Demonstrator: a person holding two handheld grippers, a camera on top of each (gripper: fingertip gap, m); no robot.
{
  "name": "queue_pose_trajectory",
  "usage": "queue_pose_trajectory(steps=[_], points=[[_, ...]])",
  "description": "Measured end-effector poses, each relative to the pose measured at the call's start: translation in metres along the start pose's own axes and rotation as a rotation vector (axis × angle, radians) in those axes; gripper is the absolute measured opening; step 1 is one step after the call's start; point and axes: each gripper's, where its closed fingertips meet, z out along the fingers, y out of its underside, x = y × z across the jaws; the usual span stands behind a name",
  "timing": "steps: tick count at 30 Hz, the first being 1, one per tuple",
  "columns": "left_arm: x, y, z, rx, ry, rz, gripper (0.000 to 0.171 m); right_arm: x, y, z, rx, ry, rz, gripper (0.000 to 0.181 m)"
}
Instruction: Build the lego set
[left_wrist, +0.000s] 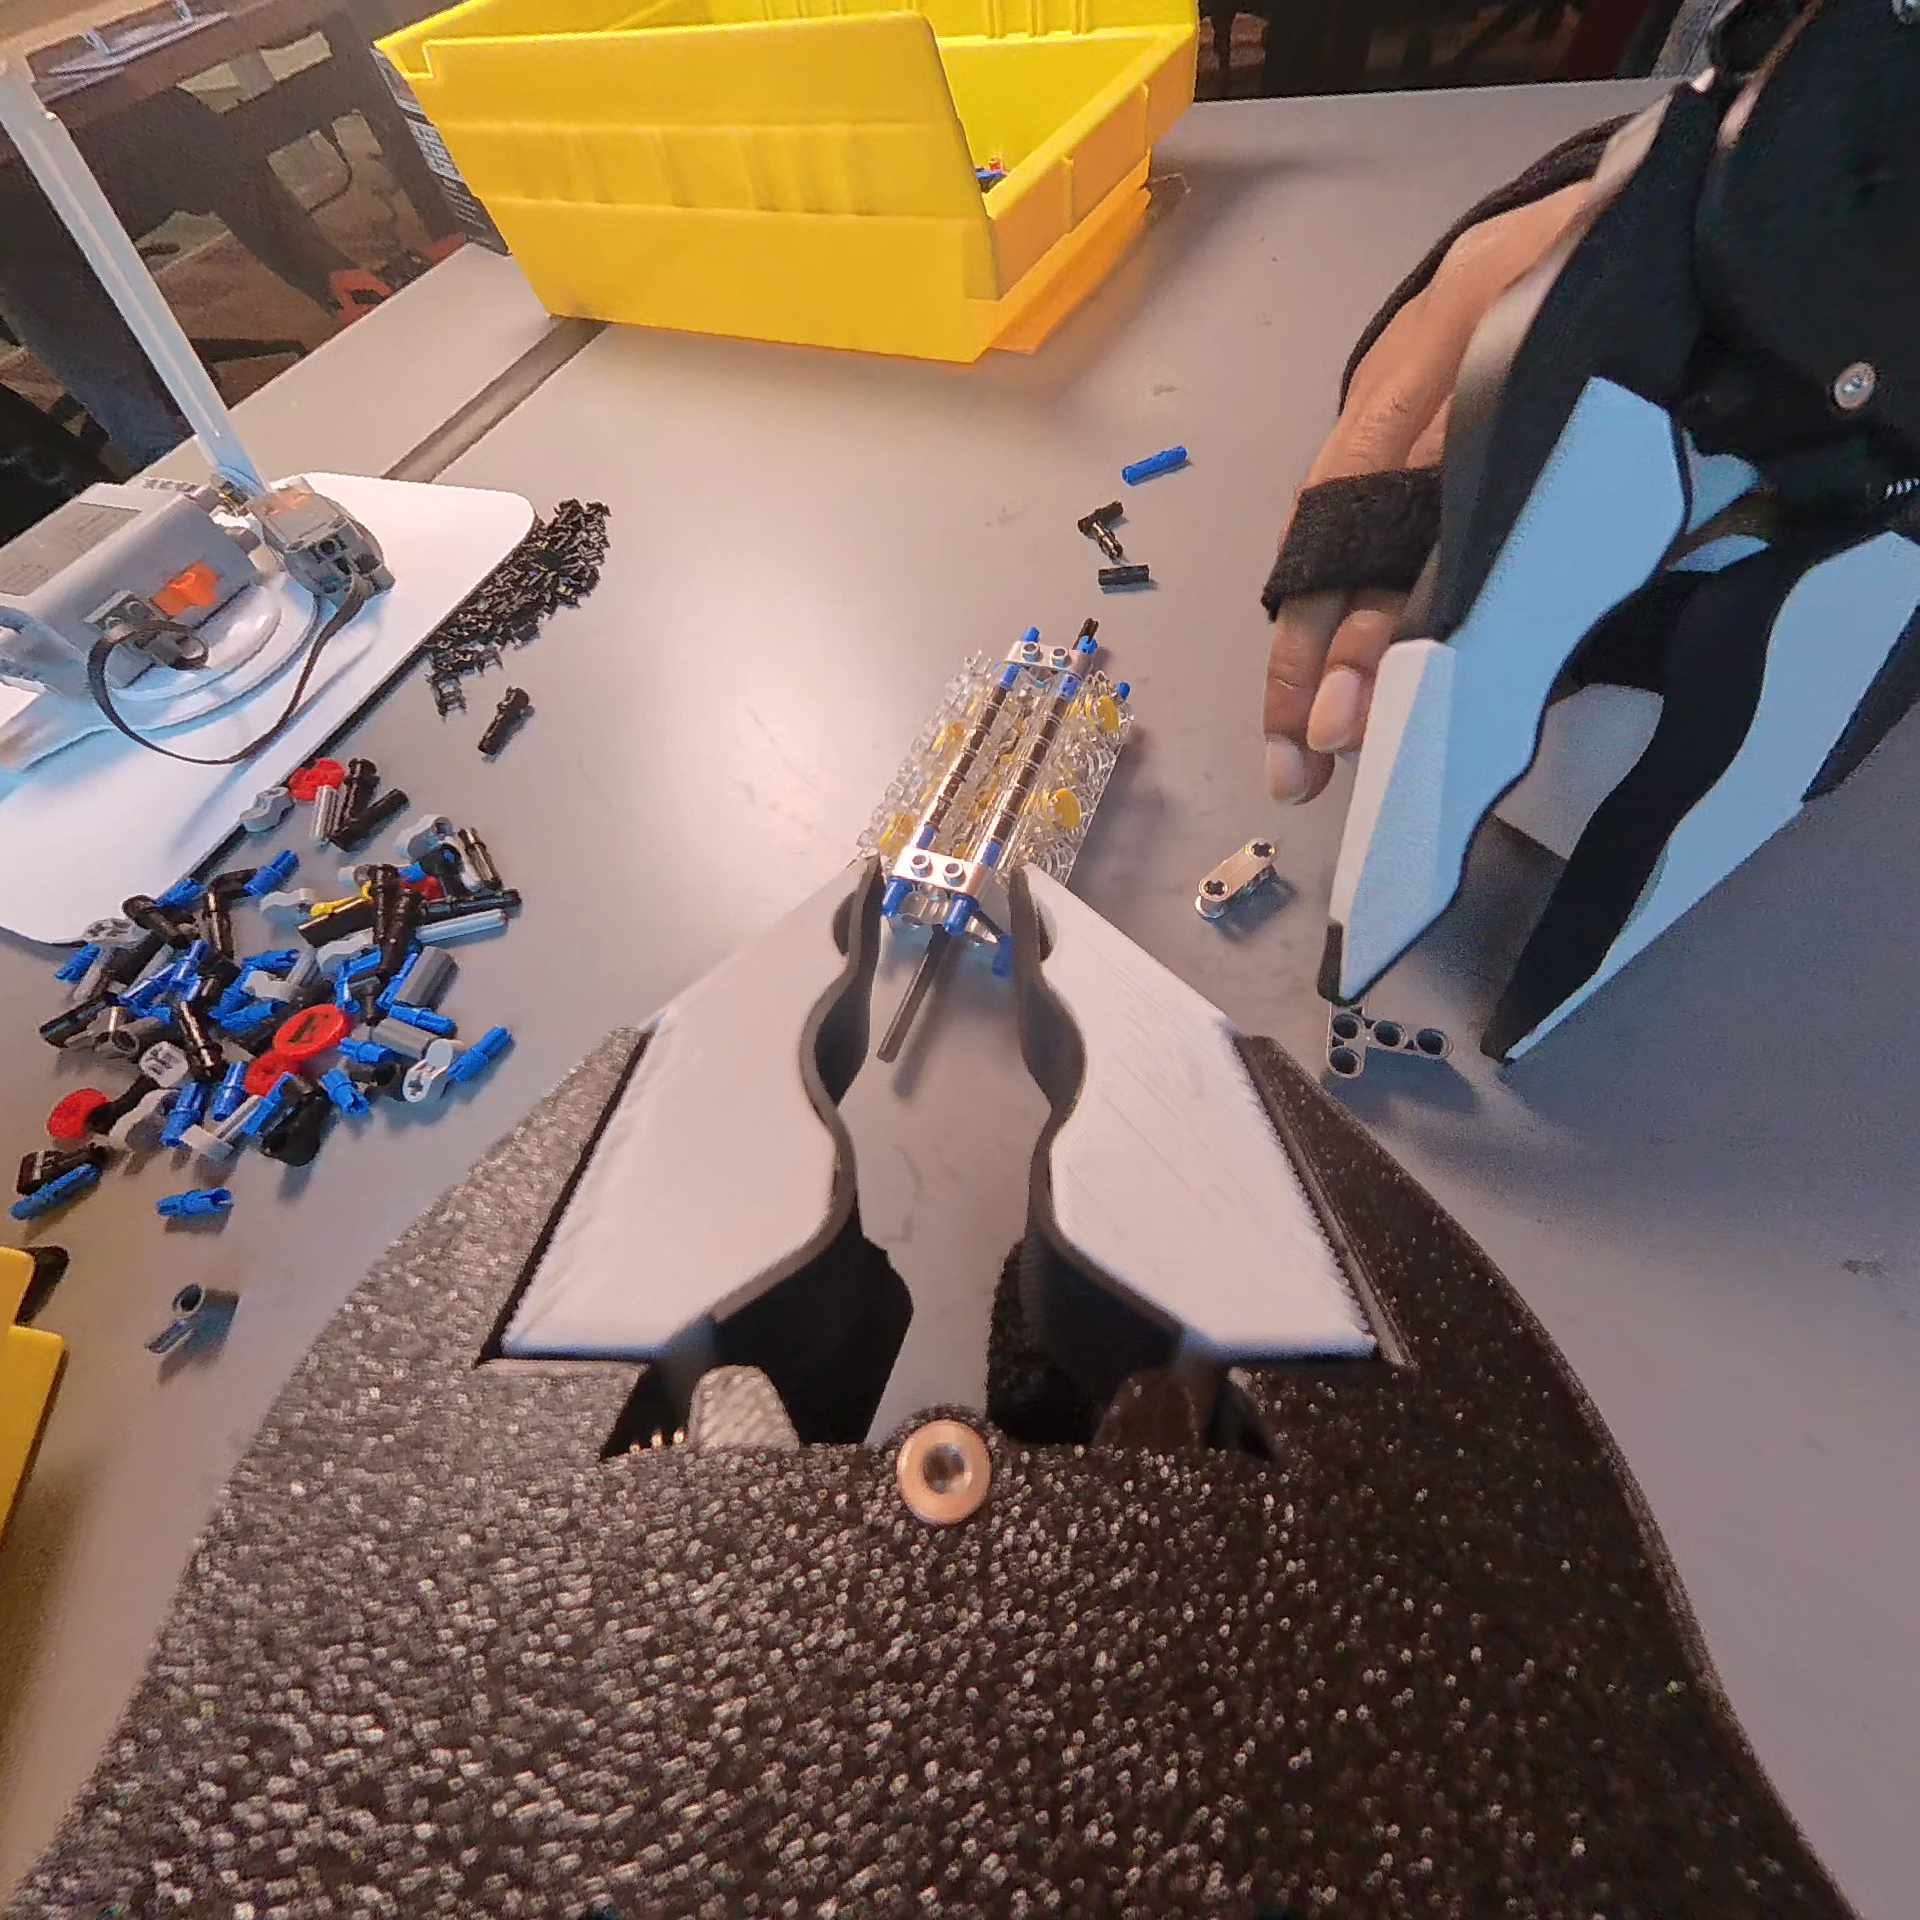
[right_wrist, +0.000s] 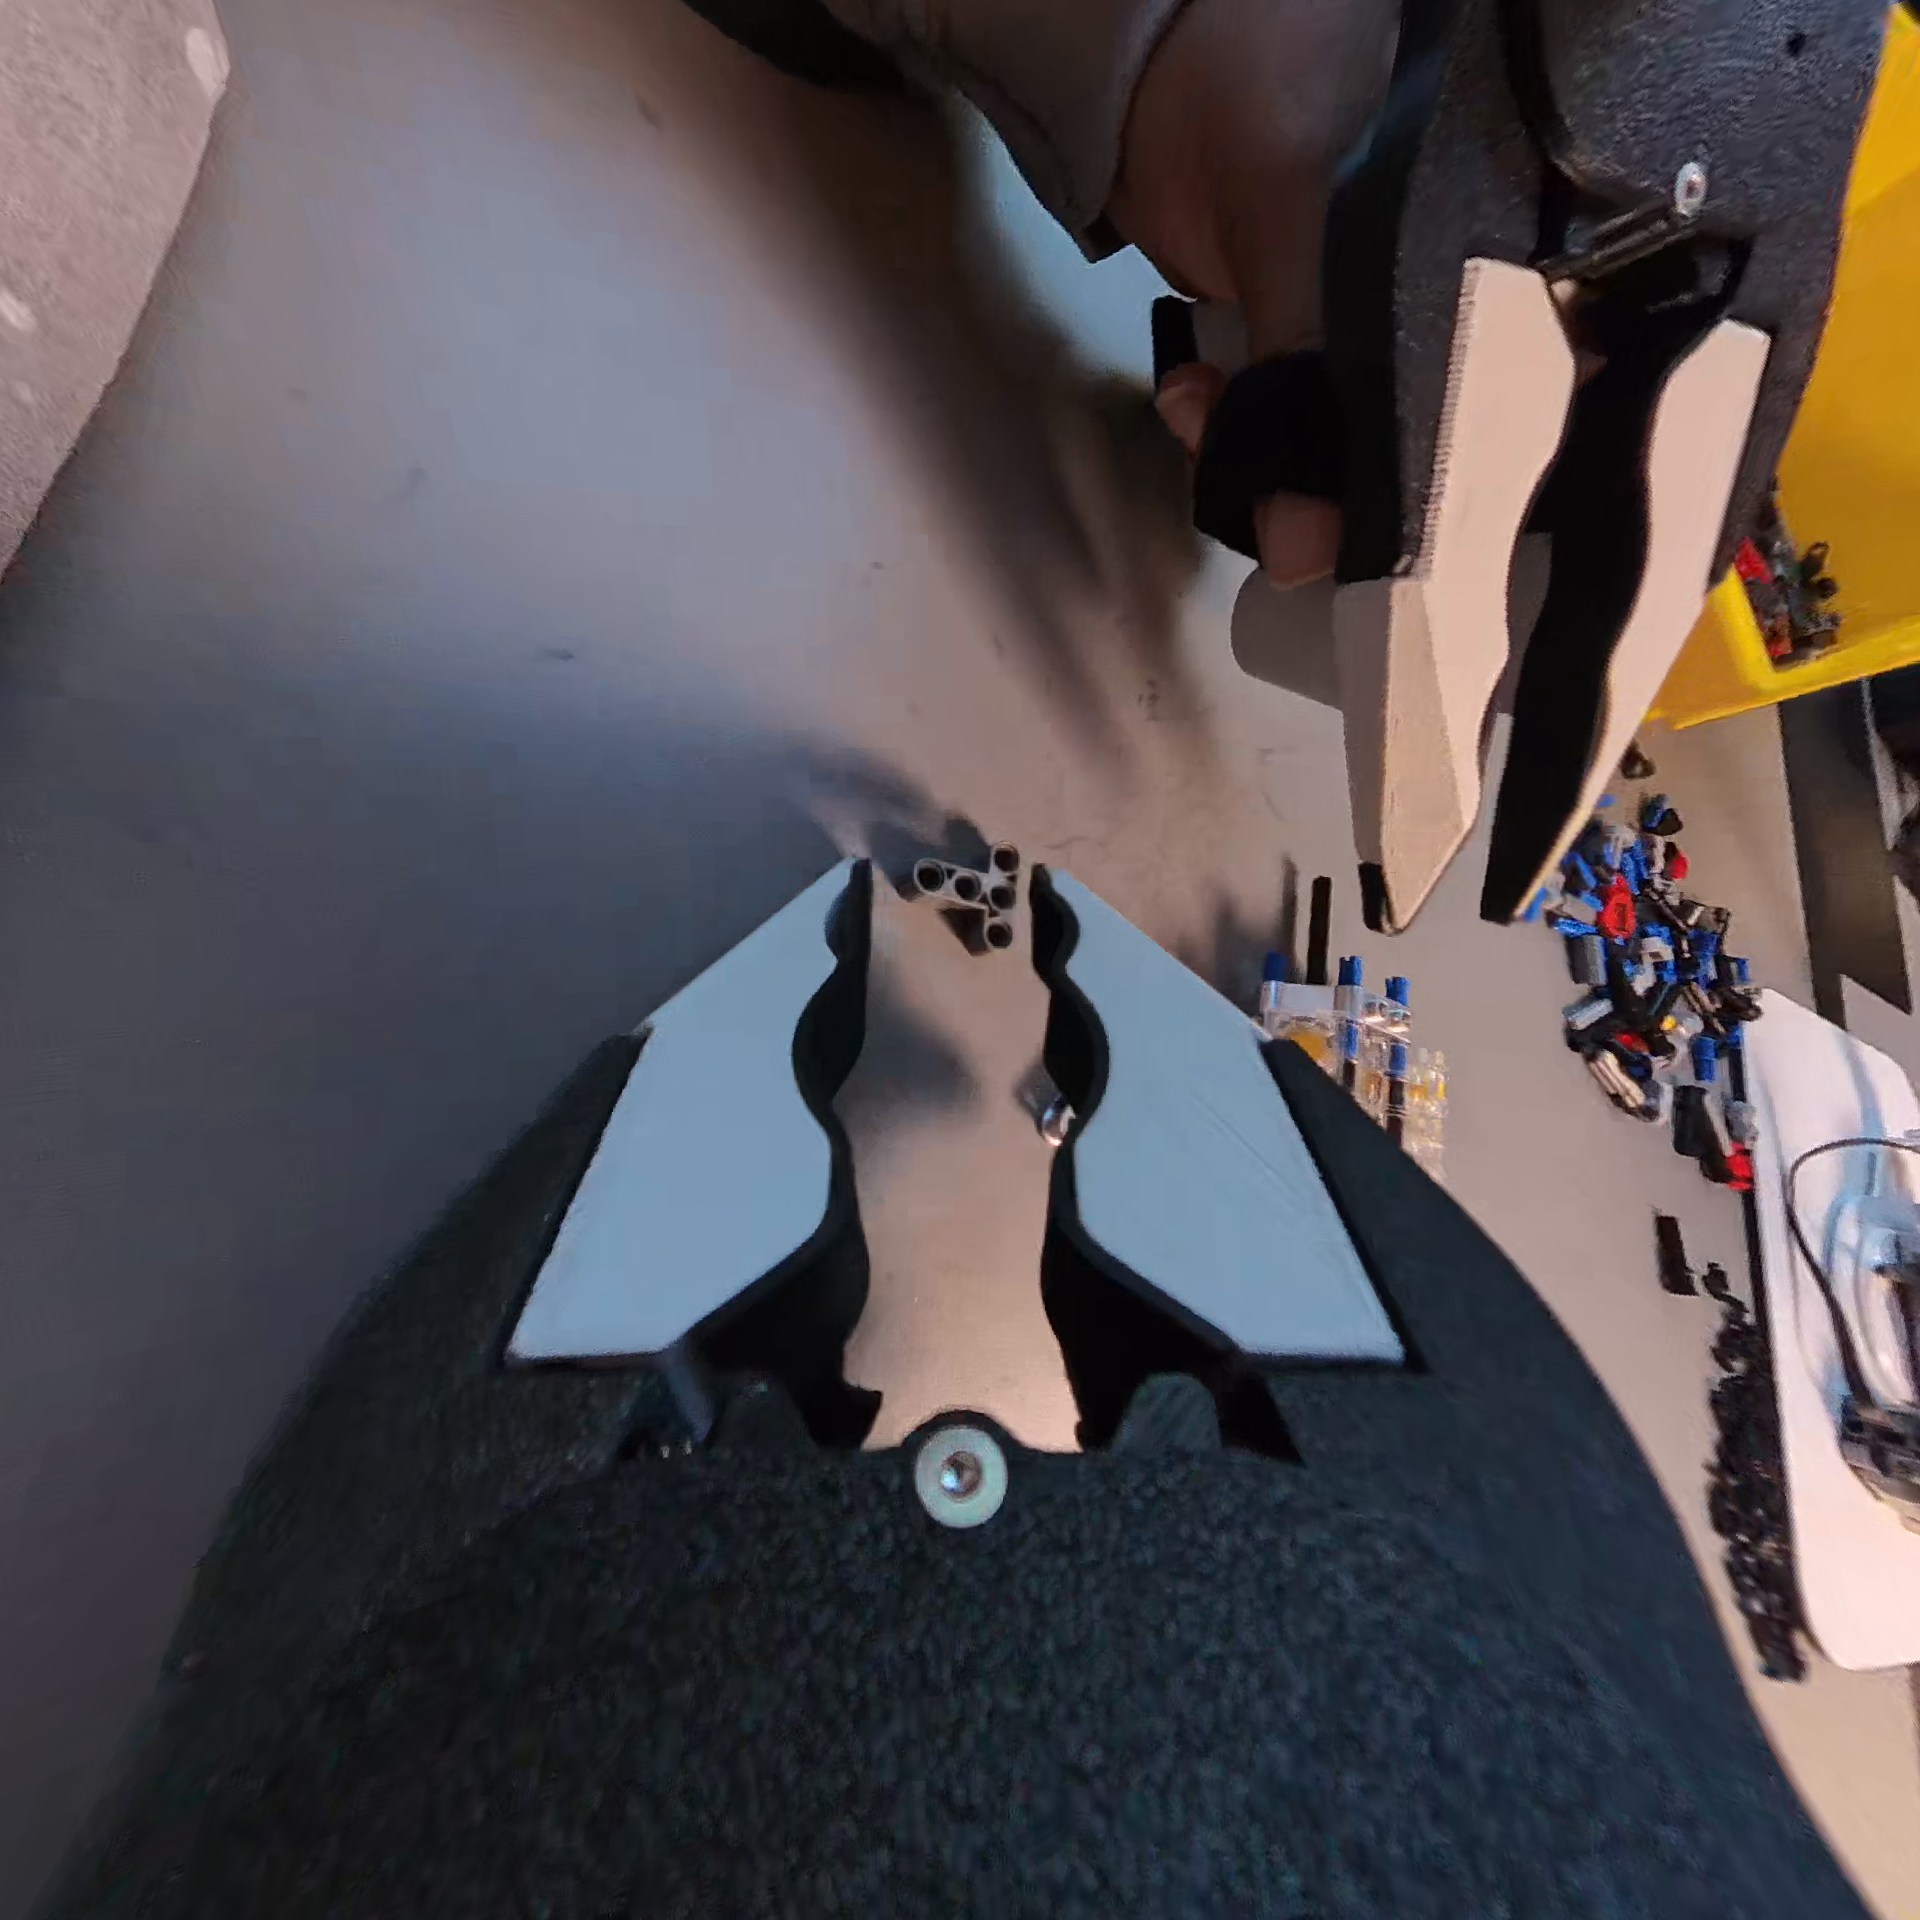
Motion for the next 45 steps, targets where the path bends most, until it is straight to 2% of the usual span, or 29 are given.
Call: queue_pose_trajectory(steps=[3, 7, 10, 14, 18, 21, 24, 33, 36, 41, 45], points=[[-0.001, 0.000, 0.000, 0.001, 0.001, -0.010, 0.023, 0.010, 0.000, -0.008, 0.054, -0.006, 0.108, 0.036], [0.003, 0.002, -0.001, -0.011, 0.040, -0.010, 0.023, 0.019, 0.000, -0.024, 0.129, -0.060, 0.254, 0.037], [0.011, 0.005, -0.003, -0.034, 0.082, 0.015, 0.023, 0.008, 0.001, -0.026, 0.116, -0.146, 0.306, 0.038], [0.030, 0.004, -0.009, -0.044, 0.199, 0.027, 0.022, 0.007, -0.004, -0.016, 0.086, -0.137, 0.337, 0.038], [0.053, 0.015, -0.014, -0.107, 0.333, 0.042, 0.022, 0.004, 0.009, -0.001, -0.023, -0.125, 0.350, 0.037], [0.067, 0.025, -0.016, -0.164, 0.406, 0.062, 0.022, 0.001, 0.008, 0.002, -0.035, -0.139, 0.351, 0.021], [0.078, 0.031, -0.015, -0.196, 0.451, 0.068, 0.022, 0.000, 0.013, -0.001, -0.043, -0.140, 0.334, 0.012], [0.090, 0.040, -0.008, -0.252, 0.462, 0.116, 0.012, 0.004, 0.021, -0.007, -0.041, -0.130, 0.339, 0.011], [0.091, 0.038, -0.004, -0.249, 0.446, 0.118, 0.007, 0.009, 0.017, -0.014, 0.010, -0.139, 0.370, 0.012], [0.094, 0.036, 0.000, -0.242, 0.437, 0.126, 0.007, 0.037, 0.013, -0.036, 0.122, -0.064, 0.458, 0.022], [0.094, 0.036, 0.000, -0.240, 0.442, 0.119, 0.007, 0.066, 0.029, -0.060, 0.140, 0.052, 0.518, 0.034]])
